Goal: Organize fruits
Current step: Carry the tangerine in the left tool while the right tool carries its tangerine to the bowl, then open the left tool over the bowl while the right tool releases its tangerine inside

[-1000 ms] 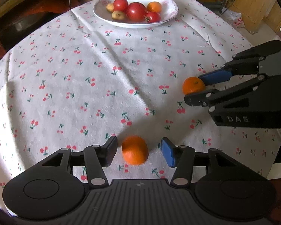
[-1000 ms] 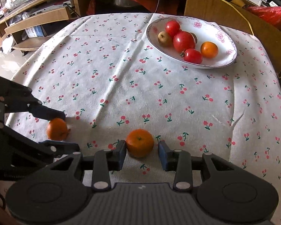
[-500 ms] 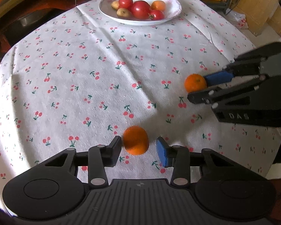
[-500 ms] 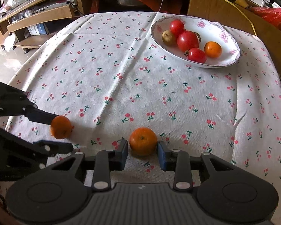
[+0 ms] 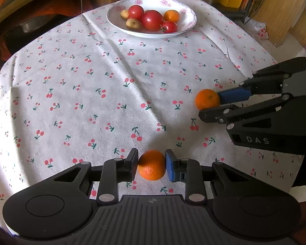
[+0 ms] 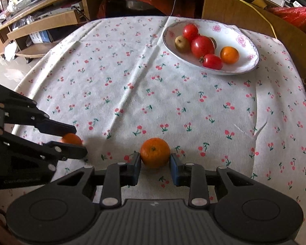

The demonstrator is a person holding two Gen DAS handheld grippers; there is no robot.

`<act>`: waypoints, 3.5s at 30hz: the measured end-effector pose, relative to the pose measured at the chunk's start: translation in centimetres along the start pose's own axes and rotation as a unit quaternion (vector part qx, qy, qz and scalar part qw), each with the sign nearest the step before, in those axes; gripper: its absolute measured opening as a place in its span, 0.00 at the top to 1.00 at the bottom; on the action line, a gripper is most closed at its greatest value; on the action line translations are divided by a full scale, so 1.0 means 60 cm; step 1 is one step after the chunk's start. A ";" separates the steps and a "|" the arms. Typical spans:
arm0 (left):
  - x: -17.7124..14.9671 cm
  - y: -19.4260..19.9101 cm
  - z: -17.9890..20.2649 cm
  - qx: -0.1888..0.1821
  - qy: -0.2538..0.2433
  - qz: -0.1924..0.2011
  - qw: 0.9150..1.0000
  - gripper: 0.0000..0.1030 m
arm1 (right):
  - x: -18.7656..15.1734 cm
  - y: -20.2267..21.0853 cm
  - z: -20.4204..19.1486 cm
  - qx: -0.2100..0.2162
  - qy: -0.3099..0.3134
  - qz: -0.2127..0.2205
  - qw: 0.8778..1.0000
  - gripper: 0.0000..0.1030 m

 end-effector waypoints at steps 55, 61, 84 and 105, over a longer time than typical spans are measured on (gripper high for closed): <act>0.361 -0.031 -0.030 -0.002 0.022 0.126 0.992 0.67 | 0.232 -0.005 0.209 -0.039 -0.109 0.104 0.988 0.74; 0.379 -0.053 -0.030 -0.003 0.021 0.123 0.992 0.67 | 0.248 -0.027 0.231 -0.043 -0.116 0.099 0.987 0.74; 0.389 -0.065 -0.050 0.002 0.043 0.122 0.992 0.56 | 0.260 -0.056 0.249 -0.034 -0.135 0.104 0.985 0.73; 0.369 -0.029 -0.071 0.029 0.051 0.139 0.989 0.35 | 0.249 -0.039 0.213 -0.039 -0.107 0.104 0.988 0.69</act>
Point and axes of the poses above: each gripper's, at about its wrist camera, not at the fingertips, and y roughly against the way its jaws point, z to its right, x to its top, the point moved 7 cm from there along -y, roughly the way its jaws point, and after that the axes turned 3 degrees about -z, right-handed, at the moved point
